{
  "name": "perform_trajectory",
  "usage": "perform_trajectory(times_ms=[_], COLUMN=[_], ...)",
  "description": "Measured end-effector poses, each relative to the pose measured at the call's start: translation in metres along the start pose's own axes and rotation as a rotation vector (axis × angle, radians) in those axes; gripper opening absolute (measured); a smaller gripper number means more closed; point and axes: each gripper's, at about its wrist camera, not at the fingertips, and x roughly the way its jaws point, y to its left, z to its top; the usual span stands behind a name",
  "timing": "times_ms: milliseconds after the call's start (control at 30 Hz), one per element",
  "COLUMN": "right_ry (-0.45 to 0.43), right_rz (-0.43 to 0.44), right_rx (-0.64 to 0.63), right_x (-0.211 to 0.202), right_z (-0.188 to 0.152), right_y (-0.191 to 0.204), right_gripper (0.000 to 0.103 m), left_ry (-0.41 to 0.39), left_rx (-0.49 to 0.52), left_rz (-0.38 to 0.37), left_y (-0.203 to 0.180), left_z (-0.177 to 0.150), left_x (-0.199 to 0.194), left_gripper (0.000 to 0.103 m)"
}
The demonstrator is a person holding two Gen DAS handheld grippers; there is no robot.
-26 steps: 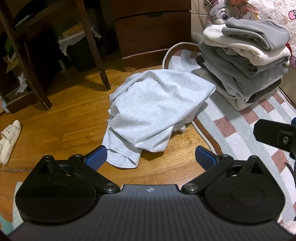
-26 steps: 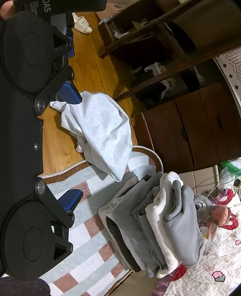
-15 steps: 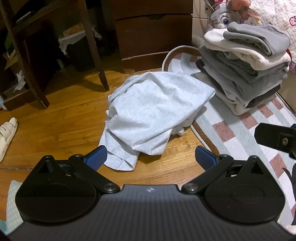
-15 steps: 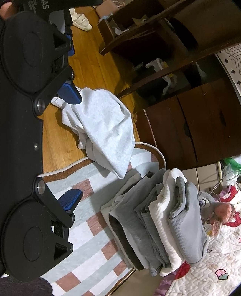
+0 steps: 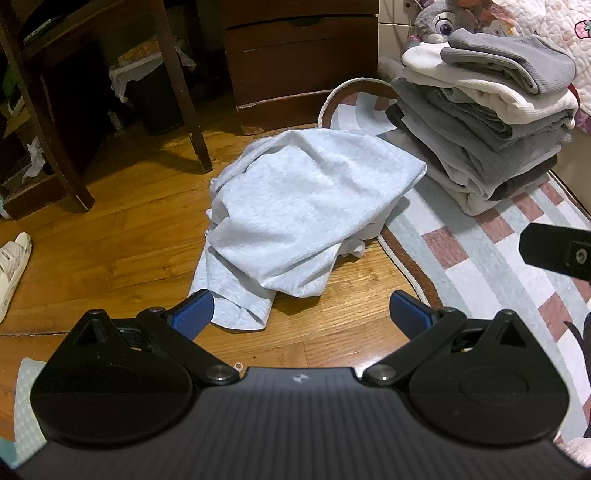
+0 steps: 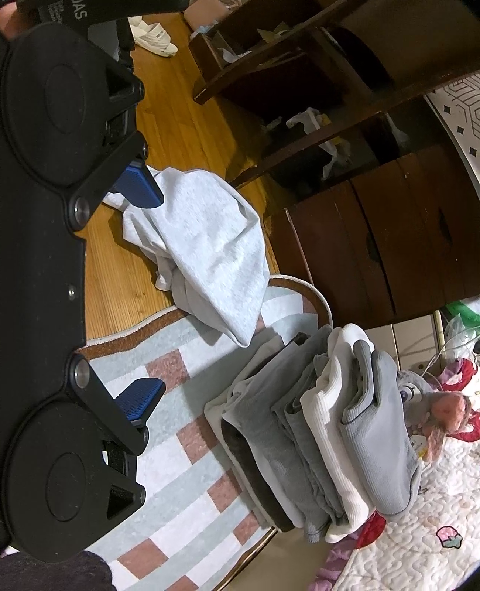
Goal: Fold clothes
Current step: 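Approach the crumpled light grey sweatshirt with both grippers open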
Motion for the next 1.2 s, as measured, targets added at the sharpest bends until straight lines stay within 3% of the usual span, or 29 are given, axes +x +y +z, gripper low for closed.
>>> perform_trajectory(times_ms=[1067, 1200], right_ry=[0.024, -0.038], right_rz=[-0.004, 0.050], right_rx=[0.040, 0.078], right_x=[0.012, 0.014], right_z=[-0.005, -0.005], right_y=[-0.015, -0.024], right_gripper=[0.100, 0.100], left_ry=[0.047, -0.074], left_rx=[-0.028, -0.086], left_rz=[-0.012, 0.007], left_y=[-0.004, -0.005], left_z=[0.010, 0.046], left_x=[0.018, 0.024], left_gripper=[0.103, 0.103])
